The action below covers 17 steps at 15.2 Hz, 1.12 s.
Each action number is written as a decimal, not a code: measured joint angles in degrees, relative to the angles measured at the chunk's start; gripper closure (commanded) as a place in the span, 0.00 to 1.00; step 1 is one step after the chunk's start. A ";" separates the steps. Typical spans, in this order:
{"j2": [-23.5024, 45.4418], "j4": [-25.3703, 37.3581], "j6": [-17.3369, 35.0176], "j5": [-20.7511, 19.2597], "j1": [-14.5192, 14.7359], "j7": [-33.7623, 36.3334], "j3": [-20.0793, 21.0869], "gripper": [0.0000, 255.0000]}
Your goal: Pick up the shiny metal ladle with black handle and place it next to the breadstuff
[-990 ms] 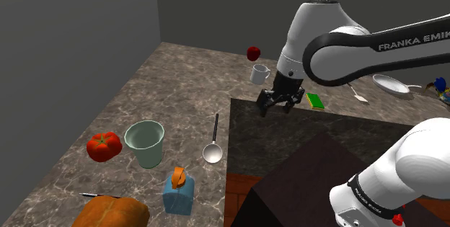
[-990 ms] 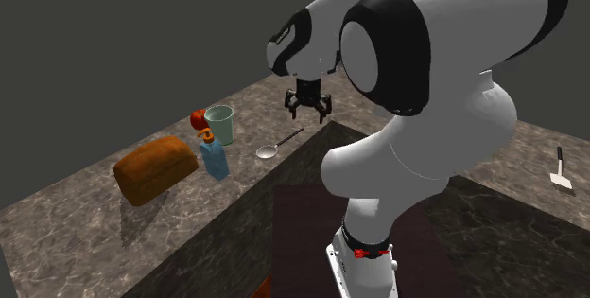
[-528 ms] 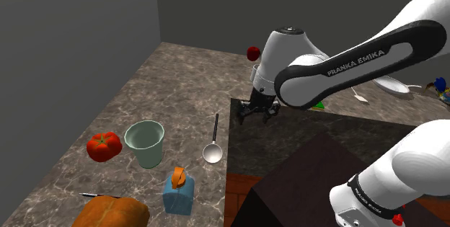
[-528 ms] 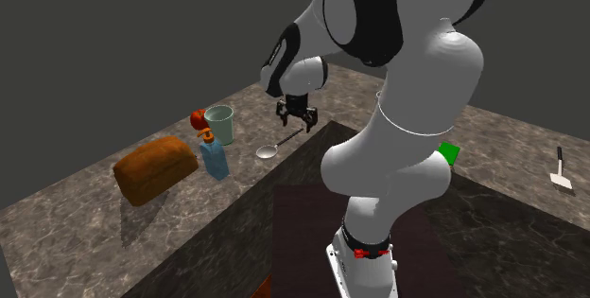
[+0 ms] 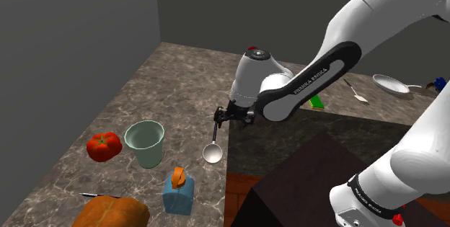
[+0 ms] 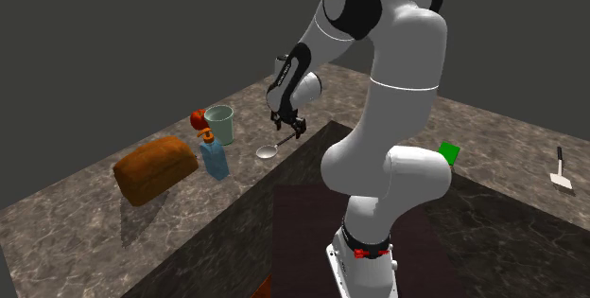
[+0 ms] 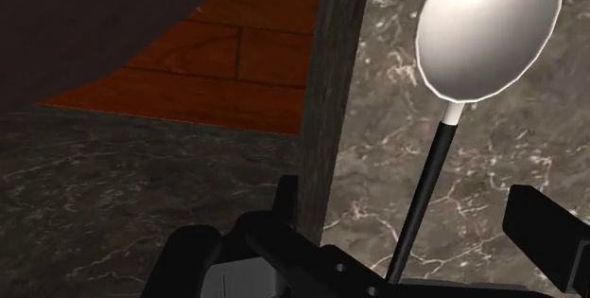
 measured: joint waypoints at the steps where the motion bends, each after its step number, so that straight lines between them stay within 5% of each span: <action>1: 3.10 1.94 1.04 -3.93 1.63 4.03 -2.04 0.00; 6: 13.98 10.31 4.62 -14.42 9.37 17.14 -10.93 0.00; 17: 21.76 15.32 7.91 -19.17 14.04 22.12 -16.36 0.00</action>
